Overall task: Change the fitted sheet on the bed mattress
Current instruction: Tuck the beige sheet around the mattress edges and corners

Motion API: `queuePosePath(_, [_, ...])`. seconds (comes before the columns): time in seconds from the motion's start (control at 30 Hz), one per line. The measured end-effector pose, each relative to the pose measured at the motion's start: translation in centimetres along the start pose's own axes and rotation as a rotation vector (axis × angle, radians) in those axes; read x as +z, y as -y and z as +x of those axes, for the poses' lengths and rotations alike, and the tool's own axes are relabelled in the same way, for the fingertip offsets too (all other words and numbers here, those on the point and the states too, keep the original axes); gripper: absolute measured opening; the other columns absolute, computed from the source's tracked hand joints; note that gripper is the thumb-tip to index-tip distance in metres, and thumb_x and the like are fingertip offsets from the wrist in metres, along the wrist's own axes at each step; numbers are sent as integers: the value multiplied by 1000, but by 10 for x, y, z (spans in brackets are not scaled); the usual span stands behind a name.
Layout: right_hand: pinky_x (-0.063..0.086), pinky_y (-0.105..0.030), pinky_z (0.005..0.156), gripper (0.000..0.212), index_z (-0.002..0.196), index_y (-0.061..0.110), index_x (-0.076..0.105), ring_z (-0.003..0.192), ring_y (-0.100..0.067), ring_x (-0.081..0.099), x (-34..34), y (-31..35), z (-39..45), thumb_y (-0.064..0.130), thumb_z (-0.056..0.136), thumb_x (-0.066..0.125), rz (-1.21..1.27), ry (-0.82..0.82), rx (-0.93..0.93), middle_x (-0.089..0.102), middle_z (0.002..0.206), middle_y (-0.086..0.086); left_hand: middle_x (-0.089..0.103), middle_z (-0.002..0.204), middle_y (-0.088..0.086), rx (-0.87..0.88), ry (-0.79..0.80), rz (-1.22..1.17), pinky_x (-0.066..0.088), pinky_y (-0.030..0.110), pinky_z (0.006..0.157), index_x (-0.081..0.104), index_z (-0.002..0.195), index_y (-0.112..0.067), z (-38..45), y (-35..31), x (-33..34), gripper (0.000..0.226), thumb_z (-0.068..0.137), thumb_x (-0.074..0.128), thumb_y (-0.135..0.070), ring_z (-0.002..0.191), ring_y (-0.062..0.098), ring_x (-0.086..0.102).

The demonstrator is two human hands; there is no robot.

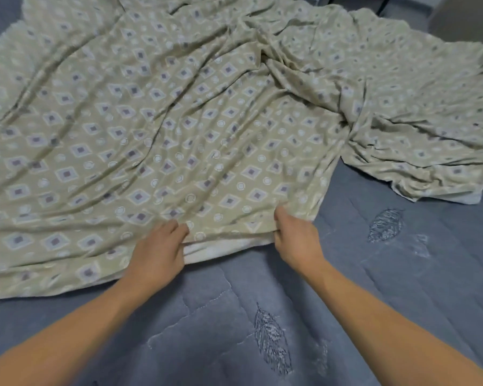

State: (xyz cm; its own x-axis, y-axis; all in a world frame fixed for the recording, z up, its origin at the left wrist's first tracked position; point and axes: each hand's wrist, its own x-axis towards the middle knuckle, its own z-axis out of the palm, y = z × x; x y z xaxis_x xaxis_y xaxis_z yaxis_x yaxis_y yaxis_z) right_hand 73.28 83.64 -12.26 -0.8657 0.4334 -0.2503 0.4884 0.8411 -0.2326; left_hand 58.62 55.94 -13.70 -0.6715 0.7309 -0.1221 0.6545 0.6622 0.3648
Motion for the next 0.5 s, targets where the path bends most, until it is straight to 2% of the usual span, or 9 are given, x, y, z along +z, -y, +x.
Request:
queuePosePath(0.03, [48, -42, 60, 19, 101, 17, 38, 74, -39, 60, 0, -2, -14, 12, 91, 53, 28, 5, -4, 60, 81, -9, 57, 106, 0, -20, 42, -21, 48, 39, 70, 59, 117, -22, 0, -16, 2, 30, 88, 67, -22, 97, 28, 57])
queuePosePath(0.1, [48, -44, 59, 19, 103, 15, 41, 75, -41, 61, -3, -6, -37, 11, 90, 54, 86, -19, -20, 63, 81, -11, 51, 127, -3, 9, 196, -22, 47, 43, 92, 47, 142, -27, 3, -52, 6, 62, 88, 66, -49, 117, 23, 50])
queuePosePath(0.17, [49, -45, 60, 20, 105, 13, 45, 75, -42, 60, -6, -9, -52, 9, 89, 56, 120, -37, -28, 61, 81, -10, 52, 131, -3, 75, 305, -1, 44, 45, 98, 39, 149, -30, 6, -87, 18, 74, 87, 64, -60, 122, 24, 49])
queuePosePath(0.23, [47, -45, 59, 21, 105, 14, 46, 73, -41, 58, -10, -9, -62, 10, 87, 55, 153, -58, -67, 54, 76, -5, 63, 119, 0, 107, 314, -81, 43, 41, 87, 49, 140, -27, 9, -115, 30, 53, 93, 64, -46, 112, 27, 57])
queuePosePath(0.3, [42, -42, 57, 19, 102, 19, 45, 73, -36, 60, -11, -16, -72, 27, 88, 54, 187, -49, -138, 50, 74, 5, 67, 97, 6, 98, 273, -162, 39, 39, 71, 57, 115, -20, 10, -135, 36, 21, 95, 59, -21, 95, 34, 62])
queuePosePath(0.37, [44, -41, 60, 39, 99, 23, 46, 77, -27, 61, -15, -37, -76, 59, 88, 55, 167, 52, -192, 60, 81, 8, 64, 86, 8, 131, 270, -116, 36, 40, 64, 51, 103, -18, 5, -143, 38, 8, 95, 53, -19, 83, 35, 61])
queuePosePath(0.4, [47, -41, 62, 46, 98, 22, 48, 80, -26, 62, -17, -50, -75, 65, 86, 58, 117, 100, -226, 65, 86, 5, 63, 83, 7, 177, 283, -72, 35, 39, 63, 48, 101, -20, 1, -146, 37, 7, 98, 50, -26, 78, 33, 60])
queuePosePath(0.43, [49, -42, 62, 42, 96, 20, 53, 82, -29, 64, -15, -64, -75, 59, 85, 65, 55, 113, -257, 66, 89, 1, 61, 80, 5, 230, 292, -37, 34, 39, 62, 45, 98, -22, -4, -147, 35, 13, 100, 44, -34, 74, 31, 57])
queuePosePath(0.5, [48, -41, 60, 22, 86, 14, 59, 79, -38, 64, -11, -86, -70, 24, 75, 75, -70, 56, -287, 63, 86, -7, 52, 69, -1, 303, 285, -40, 33, 38, 60, 43, 93, -23, -16, -148, 30, 25, 97, 32, -46, 64, 26, 50])
